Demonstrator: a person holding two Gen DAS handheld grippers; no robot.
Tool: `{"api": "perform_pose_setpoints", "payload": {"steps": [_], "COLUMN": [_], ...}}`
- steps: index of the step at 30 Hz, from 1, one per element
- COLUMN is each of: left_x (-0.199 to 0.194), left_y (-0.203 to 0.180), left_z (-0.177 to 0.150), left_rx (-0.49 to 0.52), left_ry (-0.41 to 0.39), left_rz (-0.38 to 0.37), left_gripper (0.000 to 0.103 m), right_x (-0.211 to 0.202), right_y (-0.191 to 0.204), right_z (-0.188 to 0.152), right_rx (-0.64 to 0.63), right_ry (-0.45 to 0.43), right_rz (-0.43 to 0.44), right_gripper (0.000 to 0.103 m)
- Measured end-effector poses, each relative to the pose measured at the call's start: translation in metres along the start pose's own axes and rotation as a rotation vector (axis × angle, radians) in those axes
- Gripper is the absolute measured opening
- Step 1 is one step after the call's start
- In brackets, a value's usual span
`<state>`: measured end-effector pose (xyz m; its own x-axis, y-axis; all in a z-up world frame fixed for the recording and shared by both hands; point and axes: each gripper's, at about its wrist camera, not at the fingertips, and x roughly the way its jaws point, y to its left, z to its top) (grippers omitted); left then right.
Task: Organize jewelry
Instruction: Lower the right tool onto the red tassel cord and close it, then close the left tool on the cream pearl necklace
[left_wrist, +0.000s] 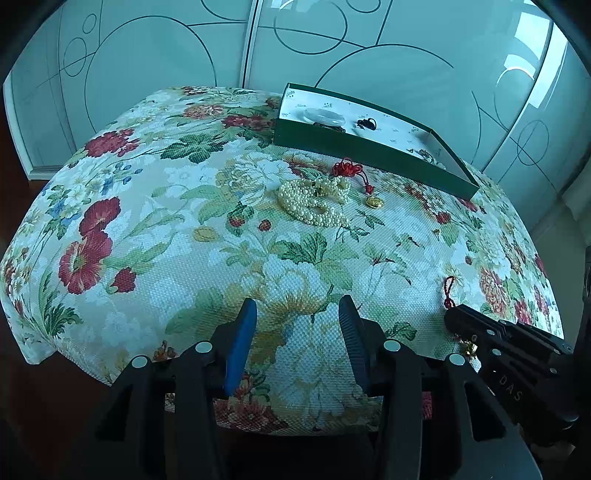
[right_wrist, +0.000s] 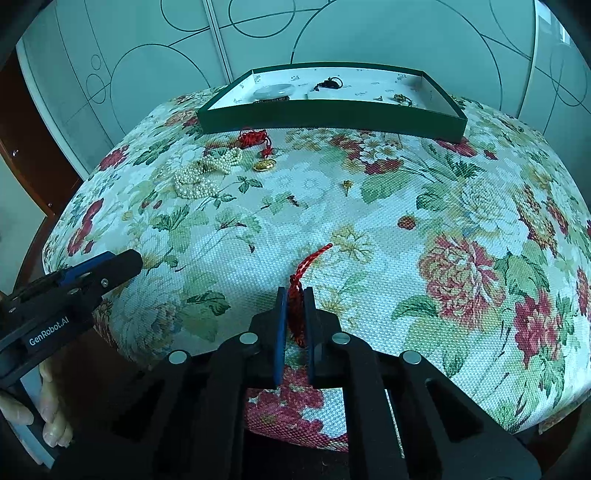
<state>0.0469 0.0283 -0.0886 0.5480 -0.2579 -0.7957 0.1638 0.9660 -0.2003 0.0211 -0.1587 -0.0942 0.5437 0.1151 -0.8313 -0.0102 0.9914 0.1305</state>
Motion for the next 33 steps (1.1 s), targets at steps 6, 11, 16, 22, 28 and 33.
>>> {"api": "perform_pose_setpoints", "payload": {"steps": [6, 11, 16, 22, 28, 33], "left_x": [0.005, 0.016, 0.032, 0.059, 0.074, 0.079], "left_y": [-0.003, -0.008, -0.02, -0.026, -0.026, -0.028], "left_z": [0.005, 0.019, 0.04, 0.064, 0.079, 0.084], "left_rx": [0.012, 0.024, 0.04, 0.039, 0.065, 0.105], "left_ry": [0.0, 0.006, 0.001, 0.009, -0.019, -0.042], "left_rz": [0.0, -0.023, -0.055, -0.051, -0.029, 0.018], "left_gripper": [0.047, 0.054, 0.065, 0.065, 0.065, 0.035], "right_x": [-0.007, -0.015, -0.018, -0.014, -0.01, -0.007], "right_y": [-0.012, -0.031, -0.055, -0.073, -0.085, -0.093], "right_z": [0.005, 0.015, 0.024, 0.029, 0.031, 0.033], "right_rx": [0.027, 0.06, 0.109, 0.146, 0.171, 0.187], "right_ry": [-0.037, -0.077, -0.096, -0.096, -0.093, -0.094], "right_rz": [-0.023, -0.051, -0.065, -0.063, -0.056, -0.052], "right_gripper": [0.007, 0.007, 0.007, 0.007, 0.007, 0.007]}}
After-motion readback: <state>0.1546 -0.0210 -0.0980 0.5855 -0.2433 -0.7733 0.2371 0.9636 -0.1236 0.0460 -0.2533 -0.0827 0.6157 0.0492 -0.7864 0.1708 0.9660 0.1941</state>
